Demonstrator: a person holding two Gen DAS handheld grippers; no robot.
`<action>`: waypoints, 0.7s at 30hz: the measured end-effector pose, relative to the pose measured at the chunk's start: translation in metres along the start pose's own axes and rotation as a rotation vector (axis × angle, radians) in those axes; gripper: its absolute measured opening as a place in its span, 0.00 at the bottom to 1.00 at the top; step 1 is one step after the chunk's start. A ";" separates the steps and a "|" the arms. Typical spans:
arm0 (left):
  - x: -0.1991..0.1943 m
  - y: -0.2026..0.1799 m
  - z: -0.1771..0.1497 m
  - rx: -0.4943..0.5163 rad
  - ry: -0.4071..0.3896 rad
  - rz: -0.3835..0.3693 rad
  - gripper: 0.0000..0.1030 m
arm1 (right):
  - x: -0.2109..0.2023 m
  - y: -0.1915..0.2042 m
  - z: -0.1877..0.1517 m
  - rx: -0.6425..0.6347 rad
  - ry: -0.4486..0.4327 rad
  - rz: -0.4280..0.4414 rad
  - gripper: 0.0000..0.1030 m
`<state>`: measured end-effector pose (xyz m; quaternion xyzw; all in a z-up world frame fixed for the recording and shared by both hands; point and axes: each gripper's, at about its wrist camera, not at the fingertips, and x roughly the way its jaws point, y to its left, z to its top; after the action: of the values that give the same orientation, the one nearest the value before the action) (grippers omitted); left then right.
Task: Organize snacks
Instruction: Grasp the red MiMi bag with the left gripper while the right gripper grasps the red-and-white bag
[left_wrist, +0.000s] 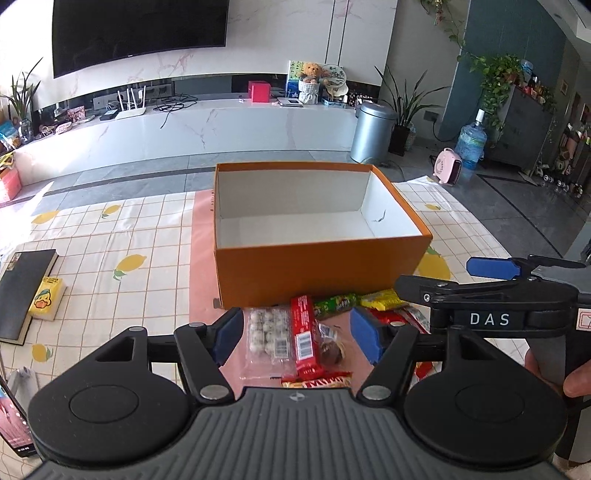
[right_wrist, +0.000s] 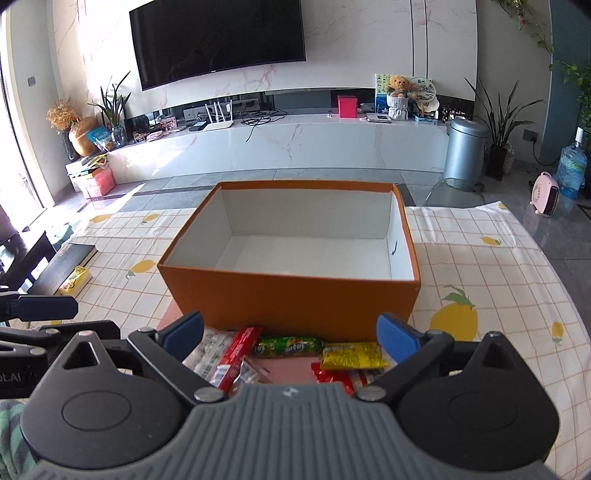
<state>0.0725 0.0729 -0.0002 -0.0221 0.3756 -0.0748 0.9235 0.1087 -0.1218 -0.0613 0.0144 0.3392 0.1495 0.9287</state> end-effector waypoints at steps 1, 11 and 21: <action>-0.002 -0.002 -0.007 0.007 0.002 -0.006 0.76 | -0.002 0.000 -0.007 0.005 -0.001 0.000 0.94; 0.004 -0.013 -0.055 -0.022 0.080 -0.097 0.80 | -0.020 -0.005 -0.070 0.006 -0.012 -0.060 0.94; 0.037 -0.014 -0.075 -0.050 0.199 -0.056 0.82 | 0.002 -0.027 -0.091 -0.026 0.053 -0.164 0.94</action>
<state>0.0447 0.0544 -0.0777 -0.0482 0.4664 -0.0928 0.8784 0.0595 -0.1540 -0.1361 -0.0294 0.3616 0.0779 0.9286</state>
